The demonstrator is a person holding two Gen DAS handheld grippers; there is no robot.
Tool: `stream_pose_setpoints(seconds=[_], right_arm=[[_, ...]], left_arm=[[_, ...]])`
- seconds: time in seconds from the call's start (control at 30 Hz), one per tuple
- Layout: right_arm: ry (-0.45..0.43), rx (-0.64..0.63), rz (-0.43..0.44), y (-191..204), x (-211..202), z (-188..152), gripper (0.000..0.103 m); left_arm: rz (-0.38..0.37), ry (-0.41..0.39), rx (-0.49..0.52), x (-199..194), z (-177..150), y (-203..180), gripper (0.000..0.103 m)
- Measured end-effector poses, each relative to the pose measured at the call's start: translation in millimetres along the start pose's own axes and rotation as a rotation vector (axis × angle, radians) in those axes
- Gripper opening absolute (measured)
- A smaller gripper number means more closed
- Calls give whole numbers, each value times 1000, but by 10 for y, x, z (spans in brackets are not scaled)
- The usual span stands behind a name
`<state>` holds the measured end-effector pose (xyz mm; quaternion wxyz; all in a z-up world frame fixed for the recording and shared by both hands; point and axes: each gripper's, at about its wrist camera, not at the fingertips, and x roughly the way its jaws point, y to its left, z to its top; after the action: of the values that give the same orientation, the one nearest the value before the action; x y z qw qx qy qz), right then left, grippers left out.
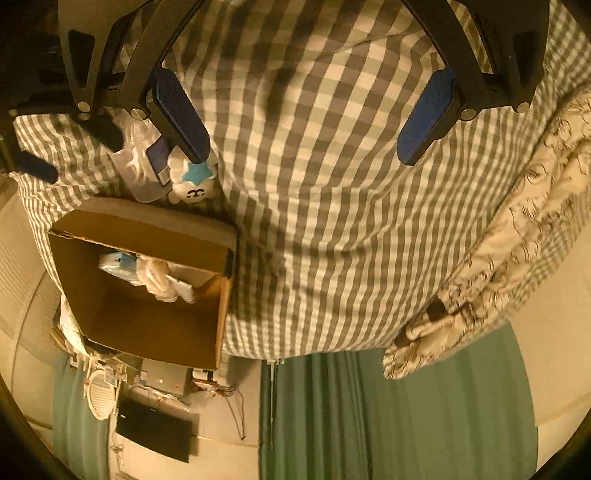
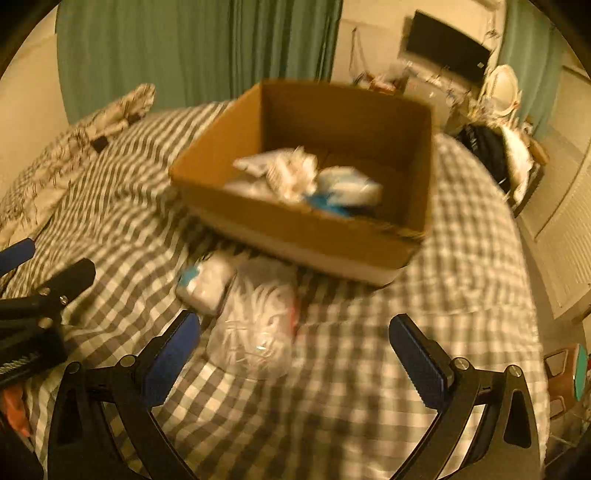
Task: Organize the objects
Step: 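Grasp the white bear figurine with the left tool while the right tool grasps the clear swab cup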
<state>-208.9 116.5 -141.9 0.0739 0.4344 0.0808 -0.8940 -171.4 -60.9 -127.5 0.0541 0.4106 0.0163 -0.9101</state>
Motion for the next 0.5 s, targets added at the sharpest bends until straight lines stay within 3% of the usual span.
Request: stream_pose_setpoints(seconds=[0.1,0.2,0.27,0.5], right_arm=[[36,-10,26,96,174,-3,101],[79,-16,41,169,349,-3,90],[116,-19,32,193,470,-19,77],[176,-11,69,190,642,-68,66]], left_arm=[[-17,10,-22,17,-4,54,103],[-24,11,-30,28,-6,70,103],[-27,11,-33,25,-9,71,103],[-33,2,-9,6,-19,20,103]])
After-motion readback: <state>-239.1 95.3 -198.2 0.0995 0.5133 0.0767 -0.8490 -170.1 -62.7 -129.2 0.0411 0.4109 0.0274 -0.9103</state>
